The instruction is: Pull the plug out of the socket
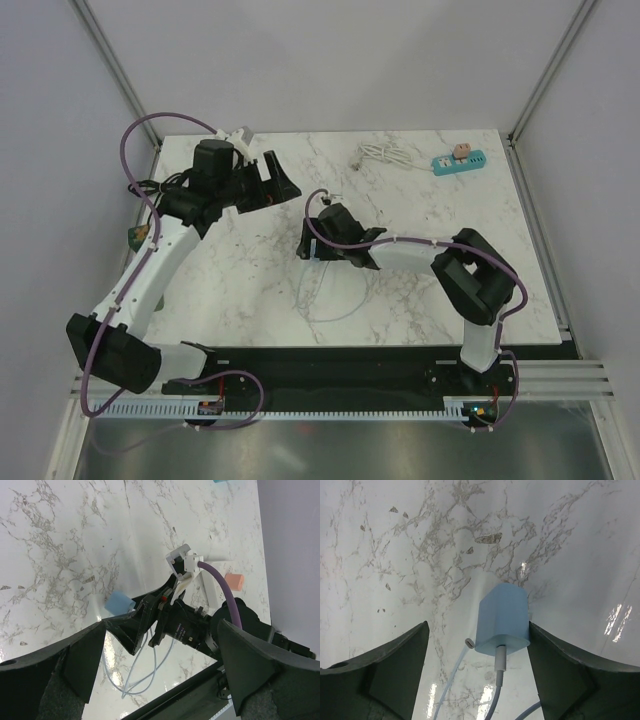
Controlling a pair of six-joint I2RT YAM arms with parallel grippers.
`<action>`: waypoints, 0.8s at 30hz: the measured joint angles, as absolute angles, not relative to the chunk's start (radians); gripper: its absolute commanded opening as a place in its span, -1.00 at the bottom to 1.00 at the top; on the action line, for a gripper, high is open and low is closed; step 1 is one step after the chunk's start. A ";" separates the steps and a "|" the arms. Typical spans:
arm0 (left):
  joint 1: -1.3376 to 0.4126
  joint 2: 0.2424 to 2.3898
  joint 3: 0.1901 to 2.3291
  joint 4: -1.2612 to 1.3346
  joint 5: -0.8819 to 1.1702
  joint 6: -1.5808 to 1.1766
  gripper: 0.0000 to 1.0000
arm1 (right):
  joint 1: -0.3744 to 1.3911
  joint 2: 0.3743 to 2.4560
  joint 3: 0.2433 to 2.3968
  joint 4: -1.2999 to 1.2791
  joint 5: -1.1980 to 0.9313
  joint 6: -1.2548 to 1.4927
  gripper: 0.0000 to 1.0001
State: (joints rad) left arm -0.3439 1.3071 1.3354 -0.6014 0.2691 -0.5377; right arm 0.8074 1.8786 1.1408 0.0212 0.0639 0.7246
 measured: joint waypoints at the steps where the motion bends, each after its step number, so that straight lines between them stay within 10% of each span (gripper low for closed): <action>1: -0.344 1.311 1.336 -0.601 0.269 -0.538 0.97 | 0.806 1.879 1.141 0.019 0.060 0.717 0.82; 24: -0.394 1.397 1.333 -0.547 0.408 -0.506 0.85 | 0.459 1.495 1.260 -0.469 0.151 0.533 0.96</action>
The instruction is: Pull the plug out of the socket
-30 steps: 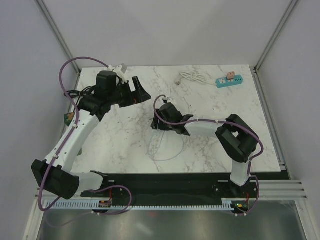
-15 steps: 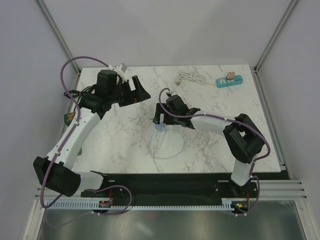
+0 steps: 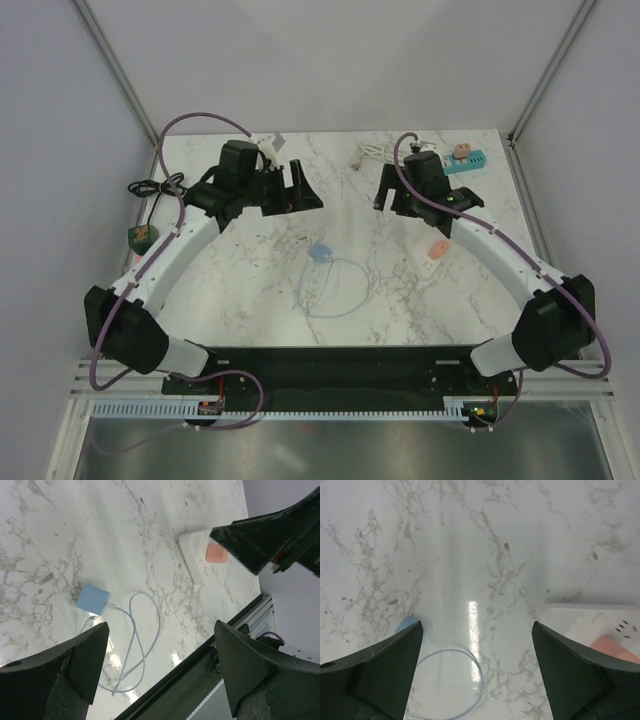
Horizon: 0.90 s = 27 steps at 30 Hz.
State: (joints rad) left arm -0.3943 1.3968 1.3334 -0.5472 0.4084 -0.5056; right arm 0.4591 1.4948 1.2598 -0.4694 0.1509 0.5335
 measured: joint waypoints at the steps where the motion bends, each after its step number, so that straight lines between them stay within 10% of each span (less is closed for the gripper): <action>1: -0.414 1.420 1.333 -0.537 0.414 -0.503 0.85 | 0.440 1.462 1.246 -0.493 0.167 0.529 0.96; 27: -0.802 2.193 1.678 -0.137 0.396 -0.562 0.58 | 0.072 1.066 0.888 -0.814 0.131 0.547 0.96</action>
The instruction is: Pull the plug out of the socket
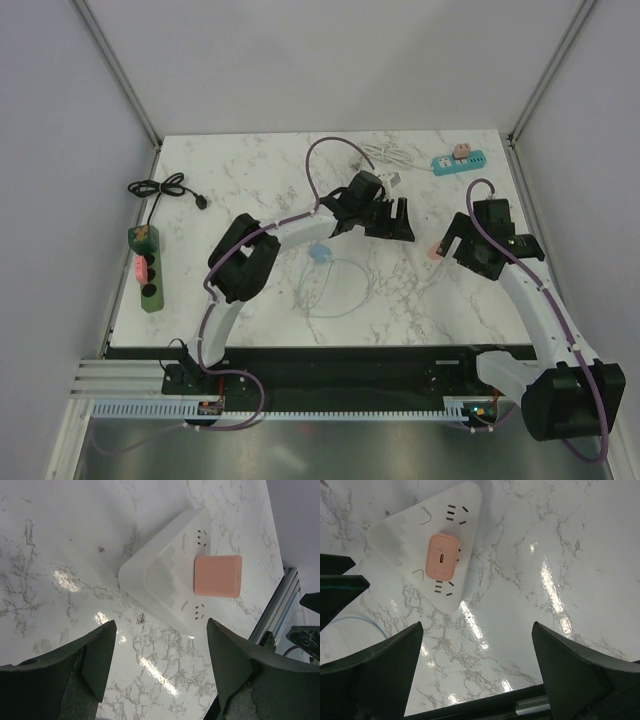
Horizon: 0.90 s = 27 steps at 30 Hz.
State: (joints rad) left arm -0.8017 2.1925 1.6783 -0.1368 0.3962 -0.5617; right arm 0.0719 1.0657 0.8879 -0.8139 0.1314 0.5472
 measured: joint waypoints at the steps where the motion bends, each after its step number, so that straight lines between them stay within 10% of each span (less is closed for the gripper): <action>1: -0.802 2.204 1.678 -0.121 0.397 -0.572 0.57 | 0.067 1.068 0.888 -0.812 0.120 0.544 0.96; 15: -0.839 2.314 1.686 0.006 0.401 -0.720 0.53 | 0.056 1.121 0.877 -0.741 -0.005 0.535 0.96; 27: -0.848 2.344 1.641 0.133 0.405 -0.768 0.10 | 0.049 1.256 0.874 -0.661 -0.070 0.569 0.96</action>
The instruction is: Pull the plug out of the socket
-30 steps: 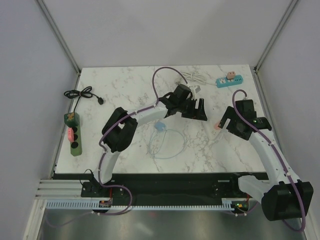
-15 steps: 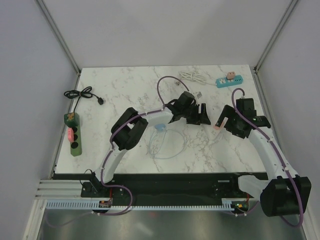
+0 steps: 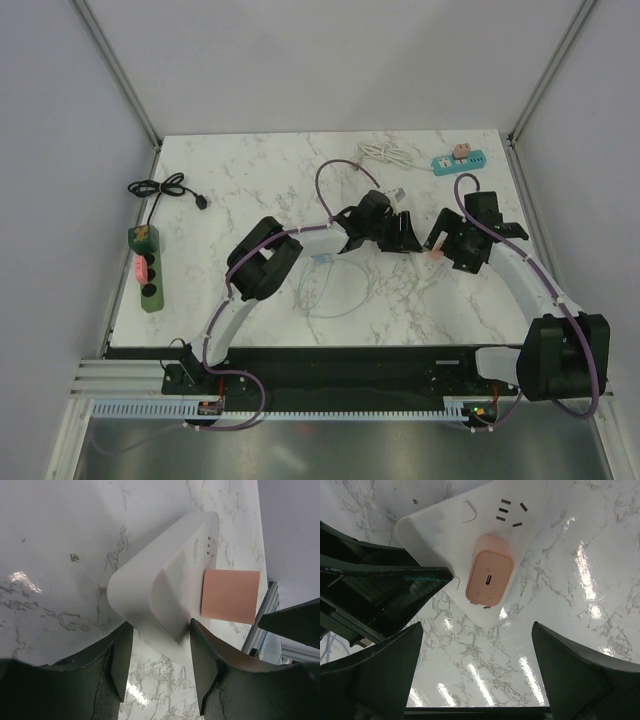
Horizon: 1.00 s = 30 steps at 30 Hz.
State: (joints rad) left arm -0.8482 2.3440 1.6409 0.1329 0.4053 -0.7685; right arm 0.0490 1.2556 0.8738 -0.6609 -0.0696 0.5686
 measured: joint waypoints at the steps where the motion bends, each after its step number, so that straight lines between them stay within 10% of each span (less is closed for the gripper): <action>1: -0.849 2.344 1.640 0.141 0.403 -0.769 0.09 | 0.044 1.262 0.874 -0.656 -0.074 0.572 0.96; 17: -0.850 2.343 1.534 0.366 0.414 -0.776 0.18 | 0.009 1.362 0.885 -0.588 -0.093 0.580 0.89; 25: -0.853 2.346 1.517 0.463 0.431 -0.870 -0.94 | -0.005 1.373 0.885 -0.581 -0.091 0.580 0.90; 30: -0.855 2.329 1.484 0.490 0.422 -0.893 -0.95 | -0.033 1.374 0.885 -0.577 -0.091 0.580 0.90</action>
